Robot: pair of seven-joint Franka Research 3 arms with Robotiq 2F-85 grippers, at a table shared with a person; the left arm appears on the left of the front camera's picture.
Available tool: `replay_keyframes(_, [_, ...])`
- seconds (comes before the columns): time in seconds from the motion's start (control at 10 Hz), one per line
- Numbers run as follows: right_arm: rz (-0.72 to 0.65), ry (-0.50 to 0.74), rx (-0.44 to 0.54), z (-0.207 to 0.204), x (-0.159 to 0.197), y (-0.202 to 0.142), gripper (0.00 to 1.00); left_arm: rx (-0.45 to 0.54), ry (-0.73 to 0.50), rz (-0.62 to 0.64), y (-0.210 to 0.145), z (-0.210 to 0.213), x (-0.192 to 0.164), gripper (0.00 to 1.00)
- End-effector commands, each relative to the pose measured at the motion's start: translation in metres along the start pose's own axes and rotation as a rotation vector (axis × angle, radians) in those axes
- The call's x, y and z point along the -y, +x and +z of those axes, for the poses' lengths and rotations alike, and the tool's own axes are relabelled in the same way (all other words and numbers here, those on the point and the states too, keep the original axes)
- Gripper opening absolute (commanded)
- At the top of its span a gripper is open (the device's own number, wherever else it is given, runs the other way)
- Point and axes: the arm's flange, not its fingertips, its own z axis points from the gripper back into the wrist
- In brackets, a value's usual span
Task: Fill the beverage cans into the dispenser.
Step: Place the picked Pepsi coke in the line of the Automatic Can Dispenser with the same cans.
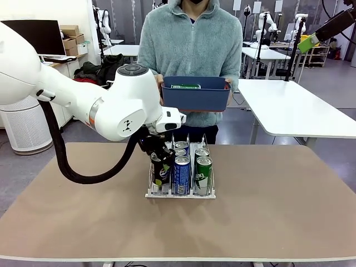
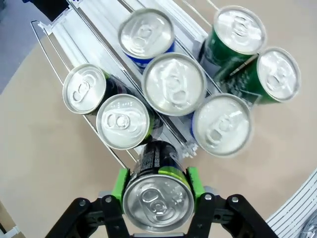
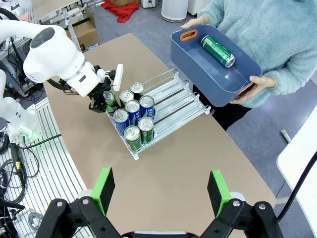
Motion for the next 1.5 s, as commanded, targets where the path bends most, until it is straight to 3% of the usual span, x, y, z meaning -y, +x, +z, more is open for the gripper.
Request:
replay_keyframes(0.0, [0.001, 0.002, -0.002, -0.001, -0.001, 0.000, 1.00, 0.065, 0.028, 0.017, 0.014, -0.022, -0.019, 0.58])
replay_keyframes(1.0, [0.001, 0.002, -0.002, -0.001, -0.001, 0.000, 1.00, -0.038, -0.117, 0.058, 0.006, -0.038, -0.016, 0.58])
replay_keyframes(1.1, [0.001, 0.002, -0.002, -0.001, -0.001, 0.000, 1.00, -0.046, -0.123, 0.061, 0.005, -0.035, -0.016, 0.62])
replay_keyframes(1.2, [0.001, 0.002, -0.002, -0.001, -0.001, 0.000, 1.00, -0.044, -0.116, 0.060, 0.004, -0.031, -0.015, 0.77])
replay_keyframes(1.3, [0.001, 0.002, -0.002, -0.001, -0.001, 0.000, 1.00, -0.039, -0.101, 0.078, 0.003, -0.023, -0.014, 0.82])
replay_keyframes(1.4, [0.001, 0.002, -0.002, -0.001, -0.001, 0.000, 1.00, -0.030, -0.087, 0.084, 0.004, -0.017, -0.012, 0.97])
